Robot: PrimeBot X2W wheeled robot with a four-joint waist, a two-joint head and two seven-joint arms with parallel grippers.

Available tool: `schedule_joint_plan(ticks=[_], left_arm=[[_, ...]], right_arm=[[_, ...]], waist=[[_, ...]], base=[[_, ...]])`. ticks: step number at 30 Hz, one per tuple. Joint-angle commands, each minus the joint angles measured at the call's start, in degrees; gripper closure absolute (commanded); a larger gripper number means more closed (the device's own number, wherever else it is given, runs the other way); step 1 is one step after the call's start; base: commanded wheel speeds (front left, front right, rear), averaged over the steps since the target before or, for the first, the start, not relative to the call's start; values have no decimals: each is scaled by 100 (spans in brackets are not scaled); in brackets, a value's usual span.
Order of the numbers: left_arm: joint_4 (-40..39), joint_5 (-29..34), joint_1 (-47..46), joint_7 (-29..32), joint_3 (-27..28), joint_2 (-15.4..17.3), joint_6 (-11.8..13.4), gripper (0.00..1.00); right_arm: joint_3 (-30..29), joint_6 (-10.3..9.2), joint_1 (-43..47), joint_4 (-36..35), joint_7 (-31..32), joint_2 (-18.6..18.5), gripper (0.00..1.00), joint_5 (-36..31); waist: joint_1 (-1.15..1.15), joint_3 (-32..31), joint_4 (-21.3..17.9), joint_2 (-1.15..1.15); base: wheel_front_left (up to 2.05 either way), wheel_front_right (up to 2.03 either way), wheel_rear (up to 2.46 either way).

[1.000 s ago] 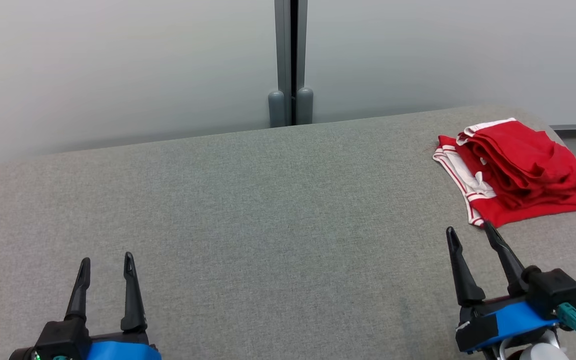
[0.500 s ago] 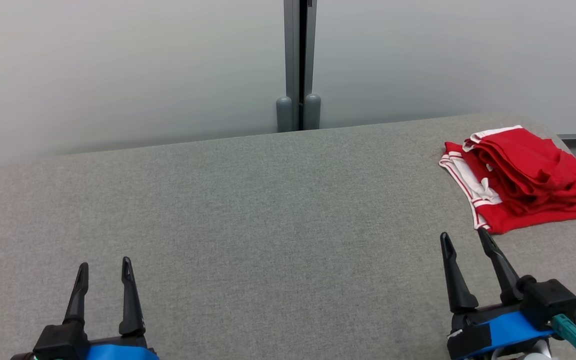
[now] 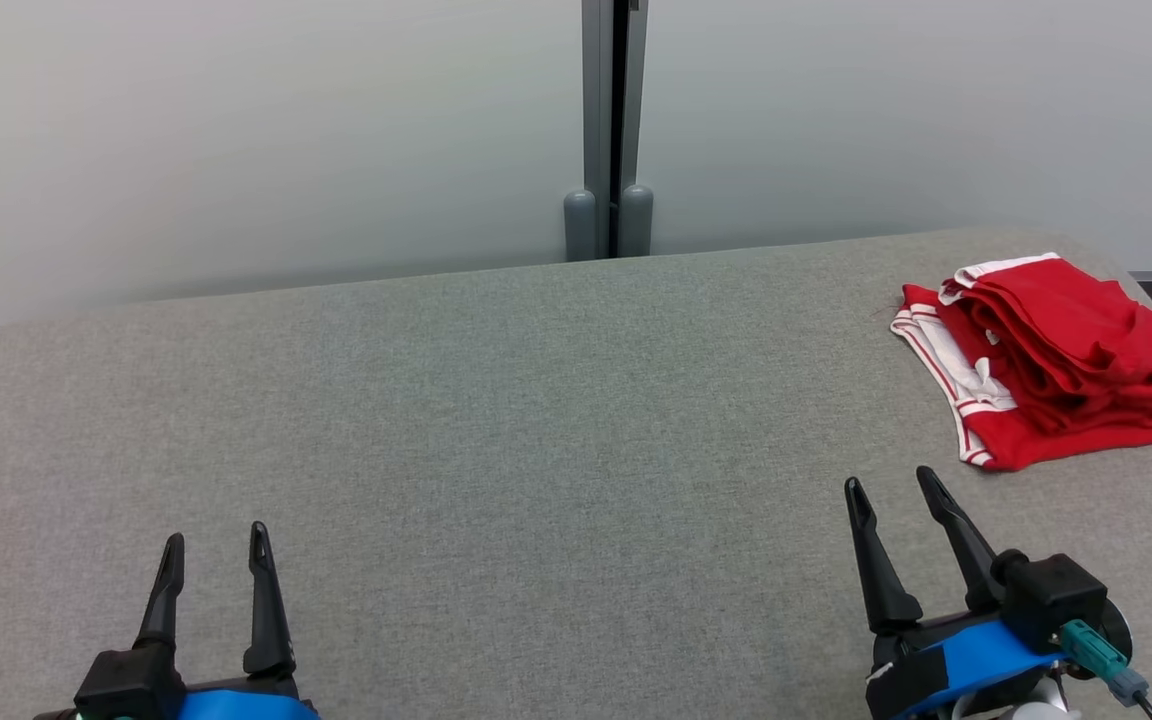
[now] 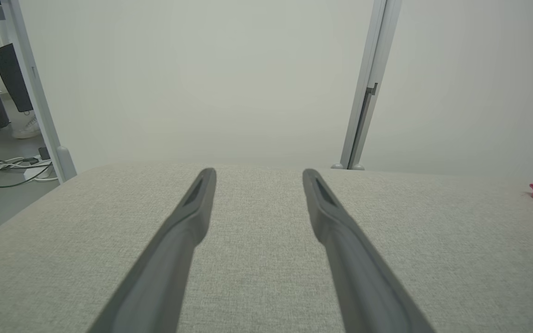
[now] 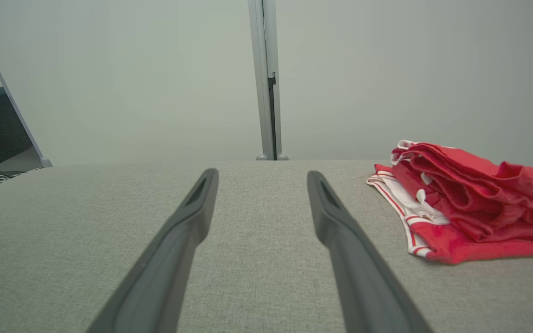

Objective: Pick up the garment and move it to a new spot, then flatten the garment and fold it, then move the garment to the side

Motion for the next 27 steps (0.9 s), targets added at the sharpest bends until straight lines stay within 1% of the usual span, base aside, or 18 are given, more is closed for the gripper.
schedule_joint_plan(ticks=[1, 10, 11, 15, 27], left_arm=[[13, -2, -86, -13, -13, -6, 21, 0], [10, 29, -83, -13, -6, -5, 34, 0], [24, 10, -10, 0, -2, 0, 15, 100], [219, -74, 28, 68, 24, -15, 6, 100], [237, -1446, -152, 420, 92, -12, -77, 100]], right_arm=[[-6, 1, -85, 16, -15, 20, 0, 17], [-39, 1, -90, 4, -15, 26, 0, 1], [-26, 0, -47, 23, 0, 9, 100, 1], [-23, 0, 76, 166, 31, 10, 100, 81], [-189, 0, 29, 118, 368, 5, 100, 1445]], waist=[[0, 6, 7, -1], [0, 32, -15, -1], [0, 32, -12, -1], [0, 32, -8, -1], [0, 26, 22, -1]], base=[[0, 0, 0], [0, 0, 0], [0, 0, 0], [0, 0, 0], [0, 0, 0]])
